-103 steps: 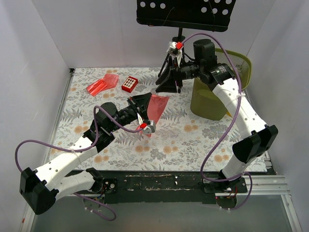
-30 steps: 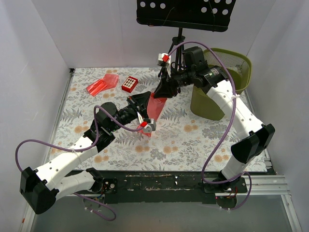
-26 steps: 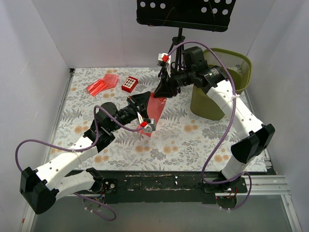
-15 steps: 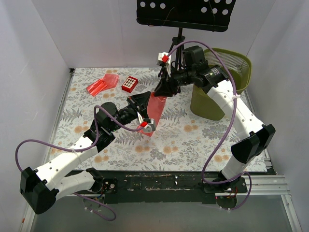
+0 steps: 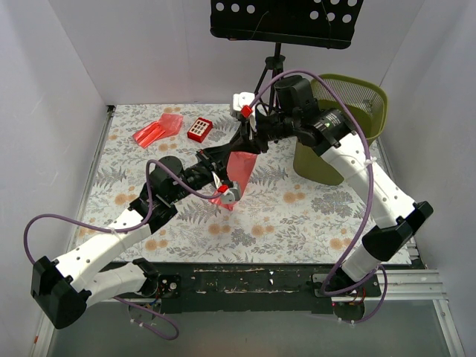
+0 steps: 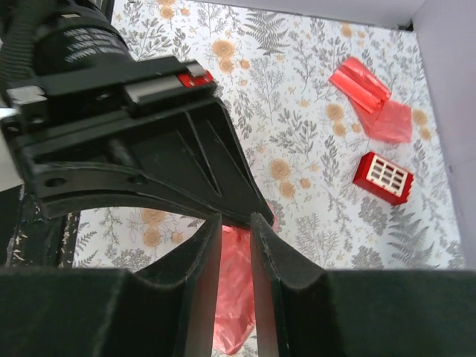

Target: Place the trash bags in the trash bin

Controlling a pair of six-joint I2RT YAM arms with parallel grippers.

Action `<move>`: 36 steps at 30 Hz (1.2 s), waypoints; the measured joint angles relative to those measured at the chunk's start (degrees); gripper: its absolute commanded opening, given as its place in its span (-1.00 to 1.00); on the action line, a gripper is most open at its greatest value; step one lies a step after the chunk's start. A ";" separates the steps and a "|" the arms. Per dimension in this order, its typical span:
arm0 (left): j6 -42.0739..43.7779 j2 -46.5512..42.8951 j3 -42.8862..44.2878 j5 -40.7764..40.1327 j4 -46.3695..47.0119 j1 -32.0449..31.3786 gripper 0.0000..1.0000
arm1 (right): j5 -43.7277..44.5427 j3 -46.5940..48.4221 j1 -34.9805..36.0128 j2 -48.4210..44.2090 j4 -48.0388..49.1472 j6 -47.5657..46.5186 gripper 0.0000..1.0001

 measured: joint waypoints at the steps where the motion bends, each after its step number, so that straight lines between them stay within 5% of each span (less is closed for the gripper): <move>1: -0.15 0.04 0.00 -0.02 -0.04 0.00 -1.00 | 0.28 0.00 0.59 -0.52 0.00 -0.90 -0.47; 9: -1.11 0.59 0.24 -0.42 -0.22 0.00 -1.00 | 3.52 -0.11 1.66 -1.68 -0.46 -4.50 -0.56; 18: -1.42 0.72 0.31 -0.52 -0.26 0.00 -1.00 | 5.11 -0.31 1.75 -1.79 -1.38 -5.01 -0.07; 36: -1.55 0.81 0.33 -1.29 -0.26 0.00 -1.00 | 11.85 -2.38 2.51 -2.40 -1.60 -5.70 -0.21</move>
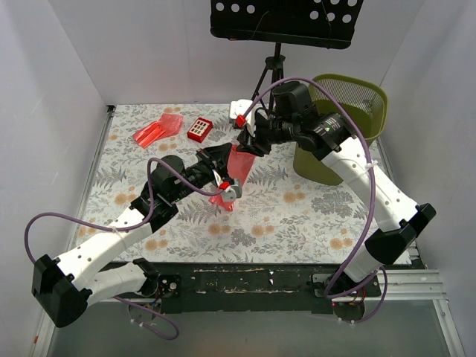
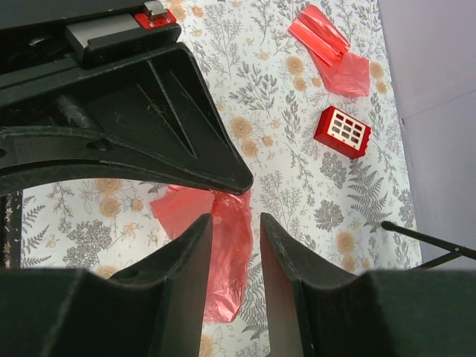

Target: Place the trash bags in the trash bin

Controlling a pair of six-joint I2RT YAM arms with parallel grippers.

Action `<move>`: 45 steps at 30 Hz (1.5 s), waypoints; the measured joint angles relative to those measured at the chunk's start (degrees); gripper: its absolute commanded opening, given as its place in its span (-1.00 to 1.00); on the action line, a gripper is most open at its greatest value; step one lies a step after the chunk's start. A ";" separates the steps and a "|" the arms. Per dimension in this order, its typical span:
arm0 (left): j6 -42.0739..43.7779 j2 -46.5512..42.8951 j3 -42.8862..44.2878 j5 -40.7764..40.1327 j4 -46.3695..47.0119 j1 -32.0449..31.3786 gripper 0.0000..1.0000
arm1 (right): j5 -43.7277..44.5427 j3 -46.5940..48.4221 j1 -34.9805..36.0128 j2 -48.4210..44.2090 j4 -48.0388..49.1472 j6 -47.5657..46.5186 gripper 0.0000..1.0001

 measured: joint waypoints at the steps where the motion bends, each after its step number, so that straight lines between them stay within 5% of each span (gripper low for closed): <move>1: 0.00 0.00 0.00 -0.02 0.00 0.00 -1.00 | 0.31 0.00 0.00 0.00 -0.02 -0.02 -0.21; 26: 0.00 0.04 0.44 -0.07 -0.09 0.00 -1.00 | 6.84 -0.98 1.03 0.04 1.07 -1.22 -0.38; 33: 0.00 0.04 0.44 -0.07 -0.11 0.00 -1.00 | 8.46 -1.84 1.07 0.04 2.08 -1.33 -0.31; 36: 0.00 0.04 0.44 -0.07 -0.09 0.00 -1.00 | 8.41 -2.01 1.07 0.04 2.08 -1.60 -0.52; 42: 0.00 0.04 0.44 -0.15 0.44 0.00 -1.00 | 7.34 -2.95 1.07 0.04 1.77 -2.45 -0.63; 45: -0.02 0.04 0.44 -0.26 1.18 0.00 -1.00 | 6.58 -3.87 1.07 0.04 1.75 -2.38 -0.46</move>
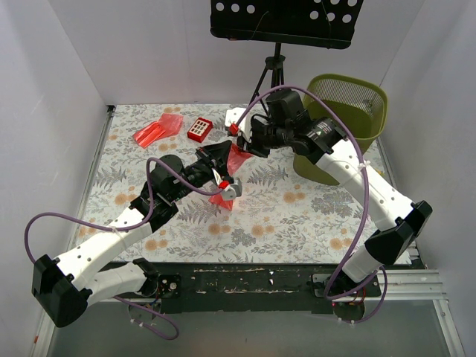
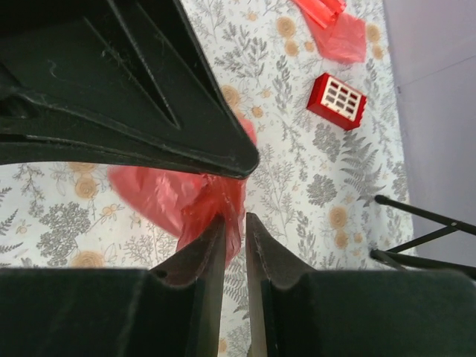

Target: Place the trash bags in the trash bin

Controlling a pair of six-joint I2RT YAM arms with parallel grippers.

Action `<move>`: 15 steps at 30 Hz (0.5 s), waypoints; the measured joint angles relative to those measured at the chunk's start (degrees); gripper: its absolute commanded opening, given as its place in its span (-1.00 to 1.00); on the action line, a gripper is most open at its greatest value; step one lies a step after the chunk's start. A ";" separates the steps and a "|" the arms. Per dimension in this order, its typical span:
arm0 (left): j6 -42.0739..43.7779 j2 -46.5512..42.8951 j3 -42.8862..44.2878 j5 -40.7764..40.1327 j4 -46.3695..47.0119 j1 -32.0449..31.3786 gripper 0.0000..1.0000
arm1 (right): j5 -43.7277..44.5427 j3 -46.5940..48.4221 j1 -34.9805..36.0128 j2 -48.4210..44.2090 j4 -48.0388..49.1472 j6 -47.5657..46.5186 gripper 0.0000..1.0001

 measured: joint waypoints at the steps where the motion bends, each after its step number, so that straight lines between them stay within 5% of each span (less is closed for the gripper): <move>1: 0.00 0.00 0.00 -0.02 0.13 0.00 -1.00 | -0.04 -0.63 0.00 0.00 0.15 0.31 -0.45; 10: 0.00 0.00 0.00 -0.15 0.35 0.00 -1.00 | -0.37 -2.45 0.04 0.26 0.13 1.81 -0.97; 11: 0.02 0.00 0.00 -0.24 0.33 0.00 -0.87 | -0.33 -2.45 0.04 0.28 0.26 2.14 -0.97; 15: -0.24 -0.04 0.00 -1.53 0.15 0.00 0.32 | 1.22 -2.40 -0.17 0.44 1.46 4.39 -0.97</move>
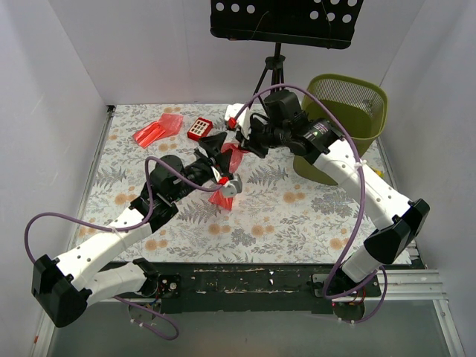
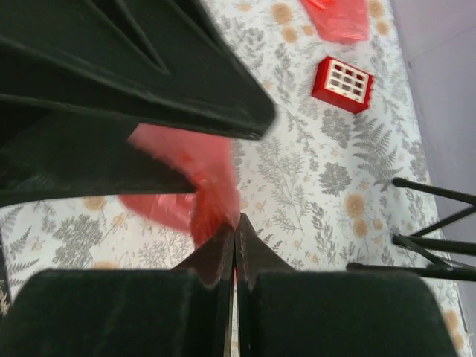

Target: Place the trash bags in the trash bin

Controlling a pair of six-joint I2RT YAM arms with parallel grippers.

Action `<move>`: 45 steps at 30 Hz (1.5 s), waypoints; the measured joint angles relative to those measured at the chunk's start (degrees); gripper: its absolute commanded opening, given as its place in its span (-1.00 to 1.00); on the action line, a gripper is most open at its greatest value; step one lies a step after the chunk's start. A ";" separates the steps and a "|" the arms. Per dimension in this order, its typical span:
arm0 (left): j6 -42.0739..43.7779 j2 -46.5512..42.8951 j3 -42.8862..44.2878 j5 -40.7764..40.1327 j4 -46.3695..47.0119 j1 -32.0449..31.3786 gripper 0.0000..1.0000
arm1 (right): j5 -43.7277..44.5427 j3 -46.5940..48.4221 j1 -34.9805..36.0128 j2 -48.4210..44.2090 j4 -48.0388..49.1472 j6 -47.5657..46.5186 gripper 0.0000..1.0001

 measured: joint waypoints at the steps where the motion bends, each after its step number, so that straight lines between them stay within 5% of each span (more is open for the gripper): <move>1: -1.40 -0.04 0.00 -0.83 -0.02 0.00 0.45 | 0.87 0.00 -0.17 0.00 0.79 1.68 -0.97; 6: -19.32 0.22 6.54 -11.08 -4.72 0.13 0.62 | 5.20 -0.20 -4.83 -0.02 6.08 14.73 -0.97; 11: -47.36 -0.92 19.78 -17.18 -13.22 7.19 0.18 | 8.59 -6.69 -8.20 -2.29 13.05 24.65 -0.97; 13: -58.12 -1.07 22.86 -15.82 -17.40 11.10 -0.33 | 9.35 -8.24 -7.63 -2.64 14.32 28.33 -0.97; 14: -63.28 -0.70 24.35 -13.94 -19.28 12.74 -0.43 | 9.79 -8.41 -7.43 -2.62 14.99 30.16 -0.97; 20: -83.45 6.47 25.53 4.83 -19.78 15.50 -0.56 | 12.22 -7.98 -6.56 -2.16 18.18 40.72 -0.97; 30: -93.74 13.92 22.01 19.34 -13.44 15.39 -0.44 | 17.64 -7.10 -5.09 -0.85 18.12 47.87 -0.97; 45: -93.22 19.52 22.45 14.56 -8.79 13.86 -0.63 | 18.23 -7.10 -2.89 -0.81 18.23 48.87 -0.97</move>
